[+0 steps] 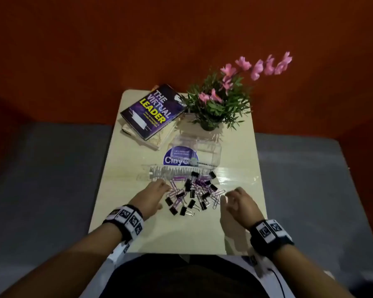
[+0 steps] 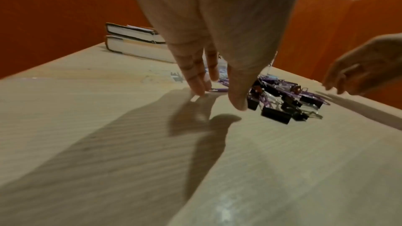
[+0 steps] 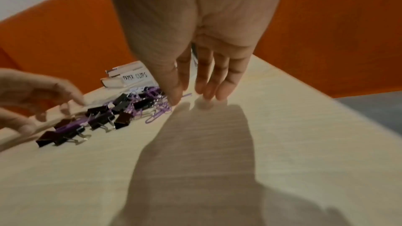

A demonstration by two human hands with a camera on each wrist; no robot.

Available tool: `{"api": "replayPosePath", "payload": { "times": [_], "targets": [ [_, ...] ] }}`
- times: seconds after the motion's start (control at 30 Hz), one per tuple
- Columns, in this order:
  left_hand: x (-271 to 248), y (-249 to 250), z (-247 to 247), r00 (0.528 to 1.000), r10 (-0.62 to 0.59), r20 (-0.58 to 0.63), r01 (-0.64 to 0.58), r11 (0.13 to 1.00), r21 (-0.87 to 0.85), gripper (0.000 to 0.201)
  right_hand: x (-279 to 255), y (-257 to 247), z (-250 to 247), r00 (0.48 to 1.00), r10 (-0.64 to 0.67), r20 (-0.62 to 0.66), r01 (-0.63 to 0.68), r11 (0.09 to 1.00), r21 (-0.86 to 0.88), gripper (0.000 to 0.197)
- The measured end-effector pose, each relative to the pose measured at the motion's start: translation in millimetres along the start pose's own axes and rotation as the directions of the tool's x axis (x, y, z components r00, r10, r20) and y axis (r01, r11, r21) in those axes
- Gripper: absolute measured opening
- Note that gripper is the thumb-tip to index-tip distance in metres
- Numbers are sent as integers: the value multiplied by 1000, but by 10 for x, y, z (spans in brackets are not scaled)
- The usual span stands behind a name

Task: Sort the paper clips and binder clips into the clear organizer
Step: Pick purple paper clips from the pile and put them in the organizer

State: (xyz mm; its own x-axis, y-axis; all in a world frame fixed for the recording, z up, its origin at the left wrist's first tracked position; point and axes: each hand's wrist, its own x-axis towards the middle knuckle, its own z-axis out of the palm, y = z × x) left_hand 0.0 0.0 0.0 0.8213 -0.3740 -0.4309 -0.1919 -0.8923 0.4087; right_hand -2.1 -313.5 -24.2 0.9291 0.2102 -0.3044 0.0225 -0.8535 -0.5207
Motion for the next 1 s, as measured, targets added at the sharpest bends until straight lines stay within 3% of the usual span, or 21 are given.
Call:
{"api": "replayPosePath", "payload": {
  "times": [0.07,0.17,0.27,0.43,0.6,0.67,0.77,0.83,0.93,1.0],
  "targets": [
    [129,-8,12,998,40,-41,-38,998,56,66,109,-66,46,1000,-24,-21,22,997,-78,35],
    [277,-30,11,995,97,-11,-95,989,111,64,207,-173,101,997,-51,66,62,981,-185,49],
    [373,-66,13,995,94,12,-95,991,89,55,238,-163,139,996,-51,79,62,986,-151,43],
    [468,-72,37,999,18,-29,-19,999,-38,30,239,-191,174,999,-36,26,38,996,-83,14],
    [457,-65,68,995,-65,-73,57,993,-104,24,195,-213,264,999,34,-17,-35,999,-27,9],
    [415,-68,112,988,-84,-130,71,992,-102,30,177,-226,307,998,35,-55,-37,998,-40,19],
    [374,-66,172,968,-154,-200,141,987,-80,38,99,-289,320,998,-1,-63,-10,985,-171,23],
    [364,-46,190,964,-179,-196,160,981,-111,32,76,-335,288,998,14,-60,-29,968,-250,29],
    [360,-10,207,970,-176,-167,154,978,-139,21,93,-283,344,987,-9,-161,-44,945,-325,28],
    [375,-9,224,970,-194,-144,173,974,-146,18,114,-144,447,992,-32,-120,-16,924,-382,37]
  ]
}}
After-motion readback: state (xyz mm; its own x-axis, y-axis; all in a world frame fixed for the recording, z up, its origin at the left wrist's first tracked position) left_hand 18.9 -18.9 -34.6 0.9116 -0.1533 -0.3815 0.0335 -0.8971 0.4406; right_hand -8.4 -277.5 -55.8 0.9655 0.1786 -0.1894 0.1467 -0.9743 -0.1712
